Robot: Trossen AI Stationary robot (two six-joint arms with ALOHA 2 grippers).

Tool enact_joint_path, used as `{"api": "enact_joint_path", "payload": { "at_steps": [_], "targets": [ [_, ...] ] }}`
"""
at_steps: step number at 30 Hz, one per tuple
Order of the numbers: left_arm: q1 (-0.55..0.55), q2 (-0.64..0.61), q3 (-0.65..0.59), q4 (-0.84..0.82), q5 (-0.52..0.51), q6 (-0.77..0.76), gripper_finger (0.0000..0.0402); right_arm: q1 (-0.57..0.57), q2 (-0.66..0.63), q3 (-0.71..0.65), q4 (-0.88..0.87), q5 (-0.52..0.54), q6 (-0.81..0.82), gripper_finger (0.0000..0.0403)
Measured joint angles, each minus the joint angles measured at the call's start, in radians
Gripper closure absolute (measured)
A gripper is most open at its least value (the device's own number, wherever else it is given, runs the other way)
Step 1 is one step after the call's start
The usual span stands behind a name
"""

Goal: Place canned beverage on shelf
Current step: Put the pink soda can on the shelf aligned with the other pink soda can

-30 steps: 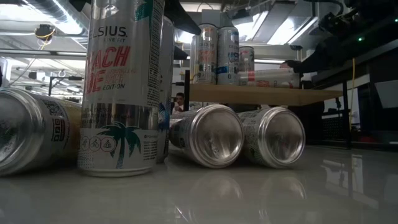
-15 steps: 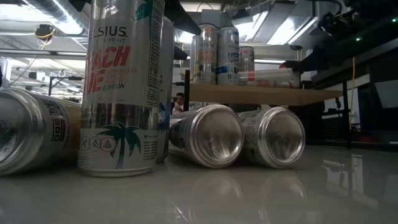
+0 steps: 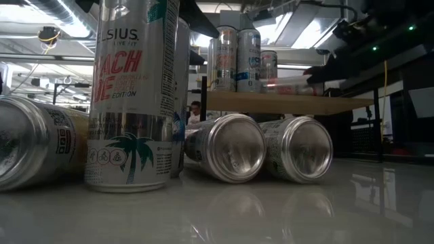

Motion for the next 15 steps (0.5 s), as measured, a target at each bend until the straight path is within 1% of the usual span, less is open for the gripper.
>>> {"api": "enact_joint_path", "payload": {
  "at_steps": [3, 11, 15],
  "targets": [
    [0.0, 0.0, 0.0, 0.0, 0.0, 0.0, 0.0052, -0.047, 0.03, 0.0, 0.019, -0.04, -0.002, 0.0105],
    [0.0, 0.0, 0.0, 0.0, 0.0, 0.0, 0.0052, -0.17, 0.093, 0.0, 0.091, -0.23, 0.001, 0.0105],
    [0.0, 0.0, 0.0, 0.0, 0.0, 0.0, 0.0052, -0.215, 0.117, 0.0, 0.101, -0.294, 0.001, 0.0105]
  ]
}}
